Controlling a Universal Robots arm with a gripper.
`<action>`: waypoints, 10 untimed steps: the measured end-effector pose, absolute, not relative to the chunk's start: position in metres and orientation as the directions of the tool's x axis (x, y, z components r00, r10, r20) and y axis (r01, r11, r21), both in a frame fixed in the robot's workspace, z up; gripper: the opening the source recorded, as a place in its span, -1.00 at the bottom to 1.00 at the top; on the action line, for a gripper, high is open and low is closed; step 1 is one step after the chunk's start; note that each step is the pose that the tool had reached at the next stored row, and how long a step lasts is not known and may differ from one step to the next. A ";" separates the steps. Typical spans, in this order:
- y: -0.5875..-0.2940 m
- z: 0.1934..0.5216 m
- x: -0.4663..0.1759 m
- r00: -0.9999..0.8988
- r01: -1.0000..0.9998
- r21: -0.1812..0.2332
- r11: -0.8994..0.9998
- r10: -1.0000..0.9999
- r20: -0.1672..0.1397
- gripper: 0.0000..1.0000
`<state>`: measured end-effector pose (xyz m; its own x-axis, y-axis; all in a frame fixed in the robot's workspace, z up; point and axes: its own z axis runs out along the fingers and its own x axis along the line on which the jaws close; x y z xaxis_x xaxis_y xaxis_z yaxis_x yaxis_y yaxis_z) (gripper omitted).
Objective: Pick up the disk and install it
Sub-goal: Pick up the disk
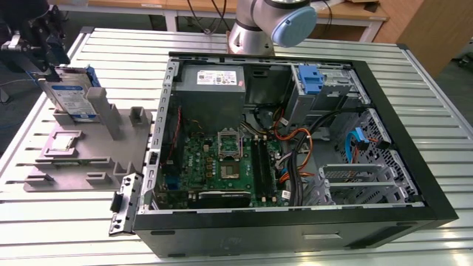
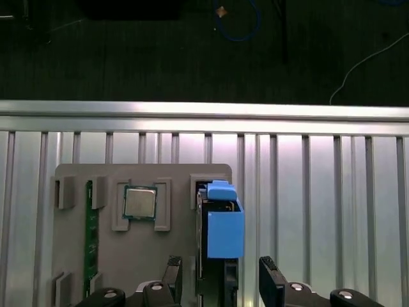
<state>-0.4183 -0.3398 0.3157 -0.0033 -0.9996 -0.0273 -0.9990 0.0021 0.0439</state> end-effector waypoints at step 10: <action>-0.340 0.312 -0.418 -0.091 -0.995 0.044 0.090 -0.995 -0.028 0.18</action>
